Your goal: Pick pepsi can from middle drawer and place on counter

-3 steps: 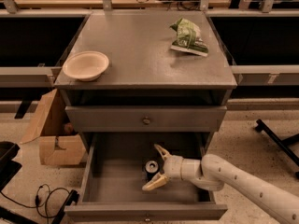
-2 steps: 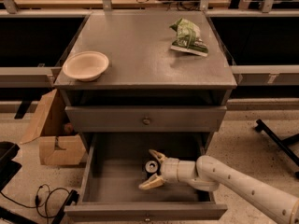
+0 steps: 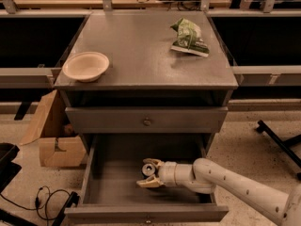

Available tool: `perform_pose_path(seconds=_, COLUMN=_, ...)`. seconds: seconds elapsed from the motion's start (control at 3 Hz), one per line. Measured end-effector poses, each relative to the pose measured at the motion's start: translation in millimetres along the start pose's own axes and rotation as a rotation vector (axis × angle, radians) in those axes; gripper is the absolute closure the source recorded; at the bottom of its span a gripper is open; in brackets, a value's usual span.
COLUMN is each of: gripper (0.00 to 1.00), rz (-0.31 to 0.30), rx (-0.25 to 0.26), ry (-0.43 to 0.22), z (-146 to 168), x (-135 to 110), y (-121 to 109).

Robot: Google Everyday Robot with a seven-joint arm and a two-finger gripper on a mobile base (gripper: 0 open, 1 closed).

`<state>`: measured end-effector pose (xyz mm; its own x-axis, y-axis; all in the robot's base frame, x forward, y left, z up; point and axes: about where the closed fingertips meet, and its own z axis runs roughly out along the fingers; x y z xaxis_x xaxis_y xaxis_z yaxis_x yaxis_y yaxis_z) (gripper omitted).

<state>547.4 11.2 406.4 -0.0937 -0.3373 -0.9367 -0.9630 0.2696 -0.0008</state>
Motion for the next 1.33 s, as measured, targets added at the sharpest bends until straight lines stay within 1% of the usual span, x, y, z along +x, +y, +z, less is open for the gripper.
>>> perform_pose_path(seconds=0.33, gripper=0.84, rz=-0.002, rx=-0.011, ry=-0.017, z=1.8, x=-5.5, y=4.2)
perform_pose_path(seconds=0.67, gripper=1.0, rz=-0.019, rx=-0.013, ry=-0.025, z=-14.5, x=-33.1, y=16.5)
perform_pose_path(seconds=1.0, gripper=1.0, rz=0.01, rx=-0.03, ry=-0.088, z=-70.8, x=-122.3, y=67.1)
perform_pose_path(seconds=1.33, gripper=1.0, rz=0.055, rx=-0.035, ry=-0.151, z=-138.0, x=-212.3, y=105.9)
